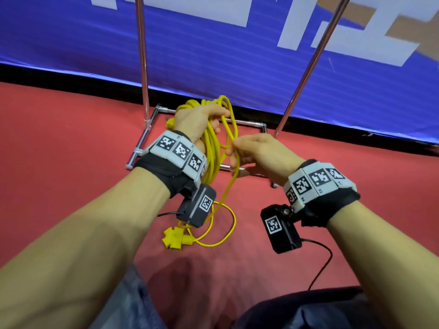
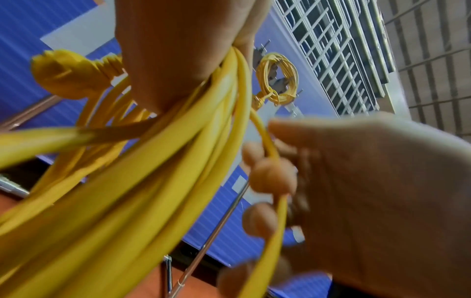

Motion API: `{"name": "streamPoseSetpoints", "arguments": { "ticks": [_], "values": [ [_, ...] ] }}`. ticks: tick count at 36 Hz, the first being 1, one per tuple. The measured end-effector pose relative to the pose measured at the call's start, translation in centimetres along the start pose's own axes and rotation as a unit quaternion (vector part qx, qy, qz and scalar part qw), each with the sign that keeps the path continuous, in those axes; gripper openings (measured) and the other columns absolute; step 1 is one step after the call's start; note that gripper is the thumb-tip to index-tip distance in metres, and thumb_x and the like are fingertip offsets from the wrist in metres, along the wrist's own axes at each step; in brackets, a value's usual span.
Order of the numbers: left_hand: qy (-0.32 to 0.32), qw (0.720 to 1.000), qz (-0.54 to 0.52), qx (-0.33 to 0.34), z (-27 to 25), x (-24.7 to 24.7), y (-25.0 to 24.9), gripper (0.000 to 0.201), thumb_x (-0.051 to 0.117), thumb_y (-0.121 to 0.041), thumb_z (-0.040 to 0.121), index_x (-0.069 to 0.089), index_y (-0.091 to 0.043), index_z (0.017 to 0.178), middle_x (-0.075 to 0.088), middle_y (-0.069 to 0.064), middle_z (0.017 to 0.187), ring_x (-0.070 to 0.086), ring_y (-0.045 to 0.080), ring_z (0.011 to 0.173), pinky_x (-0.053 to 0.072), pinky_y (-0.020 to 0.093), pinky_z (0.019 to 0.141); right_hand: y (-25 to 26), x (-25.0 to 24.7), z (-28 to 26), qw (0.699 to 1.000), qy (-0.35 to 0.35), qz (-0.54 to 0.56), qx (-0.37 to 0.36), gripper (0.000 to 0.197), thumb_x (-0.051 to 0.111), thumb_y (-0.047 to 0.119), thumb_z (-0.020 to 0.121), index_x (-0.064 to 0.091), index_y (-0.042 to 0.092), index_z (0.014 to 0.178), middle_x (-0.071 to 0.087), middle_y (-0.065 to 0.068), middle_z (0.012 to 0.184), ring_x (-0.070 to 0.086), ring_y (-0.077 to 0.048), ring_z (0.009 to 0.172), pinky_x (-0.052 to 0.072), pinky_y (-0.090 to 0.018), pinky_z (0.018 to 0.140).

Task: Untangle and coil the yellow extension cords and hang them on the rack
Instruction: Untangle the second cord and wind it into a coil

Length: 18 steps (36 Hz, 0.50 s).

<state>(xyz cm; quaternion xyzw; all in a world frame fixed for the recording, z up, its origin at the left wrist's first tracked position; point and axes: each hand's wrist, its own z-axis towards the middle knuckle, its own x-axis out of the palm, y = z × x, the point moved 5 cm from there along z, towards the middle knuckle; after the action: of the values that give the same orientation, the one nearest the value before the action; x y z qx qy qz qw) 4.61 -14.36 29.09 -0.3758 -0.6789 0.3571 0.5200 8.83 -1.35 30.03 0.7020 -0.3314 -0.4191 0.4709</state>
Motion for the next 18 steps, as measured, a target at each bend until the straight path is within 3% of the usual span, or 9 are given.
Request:
{"name": "streamPoseSetpoints", "arguments": {
  "ticks": [2,7,10,13,18],
  "values": [
    [-0.017,1.0,-0.018,0.016,0.3,-0.7,-0.5,0.01,0.066,0.002,0.078,0.064,-0.003,0.07,0.055,0.018,0.081,0.04,0.009,0.034,0.035,0.017,0.039,-0.5,-0.1,-0.4,1.0,0.02,0.014,0.003,0.017,0.044,0.005,0.099,0.059,0.006,0.092,0.059,-0.007,0.072,0.058,-0.017,0.068,0.055,-0.03,0.066],
    [-0.027,0.999,-0.02,0.038,0.6,-1.5,-1.3,0.012,0.066,-0.001,0.081,0.065,0.0,0.07,0.052,0.015,0.075,0.038,0.009,0.034,0.033,0.02,0.041,-0.2,-0.9,-0.4,0.997,-0.02,-0.057,-0.058,0.021,0.042,0.004,0.101,0.06,-0.007,0.098,0.057,-0.009,0.07,0.055,-0.02,0.064,0.049,-0.019,0.059],
    [0.008,1.0,-0.001,0.018,0.6,-1.5,-0.8,0.018,0.068,-0.01,0.085,0.069,-0.006,0.067,0.057,0.012,0.074,0.039,0.009,0.036,0.035,0.02,0.041,0.9,-1.2,-0.1,0.99,-0.057,-0.068,-0.108,0.022,0.045,0.007,0.101,0.063,-0.001,0.092,0.056,-0.006,0.063,0.052,-0.017,0.057,0.042,-0.019,0.052],
    [0.058,0.998,0.036,0.0,-0.4,-0.3,0.2,0.014,0.067,-0.013,0.086,0.063,-0.006,0.075,0.059,0.013,0.076,0.039,0.008,0.035,0.034,0.02,0.039,1.7,-1.5,0.5,0.986,-0.079,-0.06,-0.131,0.024,0.049,0.012,0.1,0.066,0.004,0.086,0.058,-0.004,0.058,0.053,-0.015,0.052,0.04,-0.023,0.05],
    [0.089,0.995,0.029,-0.025,-0.4,0.5,1.3,0.016,0.069,-0.009,0.077,0.065,0.003,0.086,0.046,0.003,0.044,0.041,0.016,0.045,0.036,0.029,0.051,1.3,-1.0,0.9,0.991,-0.065,-0.061,-0.095,0.037,0.049,0.028,0.1,0.065,0.0,0.082,0.059,-0.007,0.056,0.057,-0.025,0.056,0.046,-0.03,0.056]
  ]
}}
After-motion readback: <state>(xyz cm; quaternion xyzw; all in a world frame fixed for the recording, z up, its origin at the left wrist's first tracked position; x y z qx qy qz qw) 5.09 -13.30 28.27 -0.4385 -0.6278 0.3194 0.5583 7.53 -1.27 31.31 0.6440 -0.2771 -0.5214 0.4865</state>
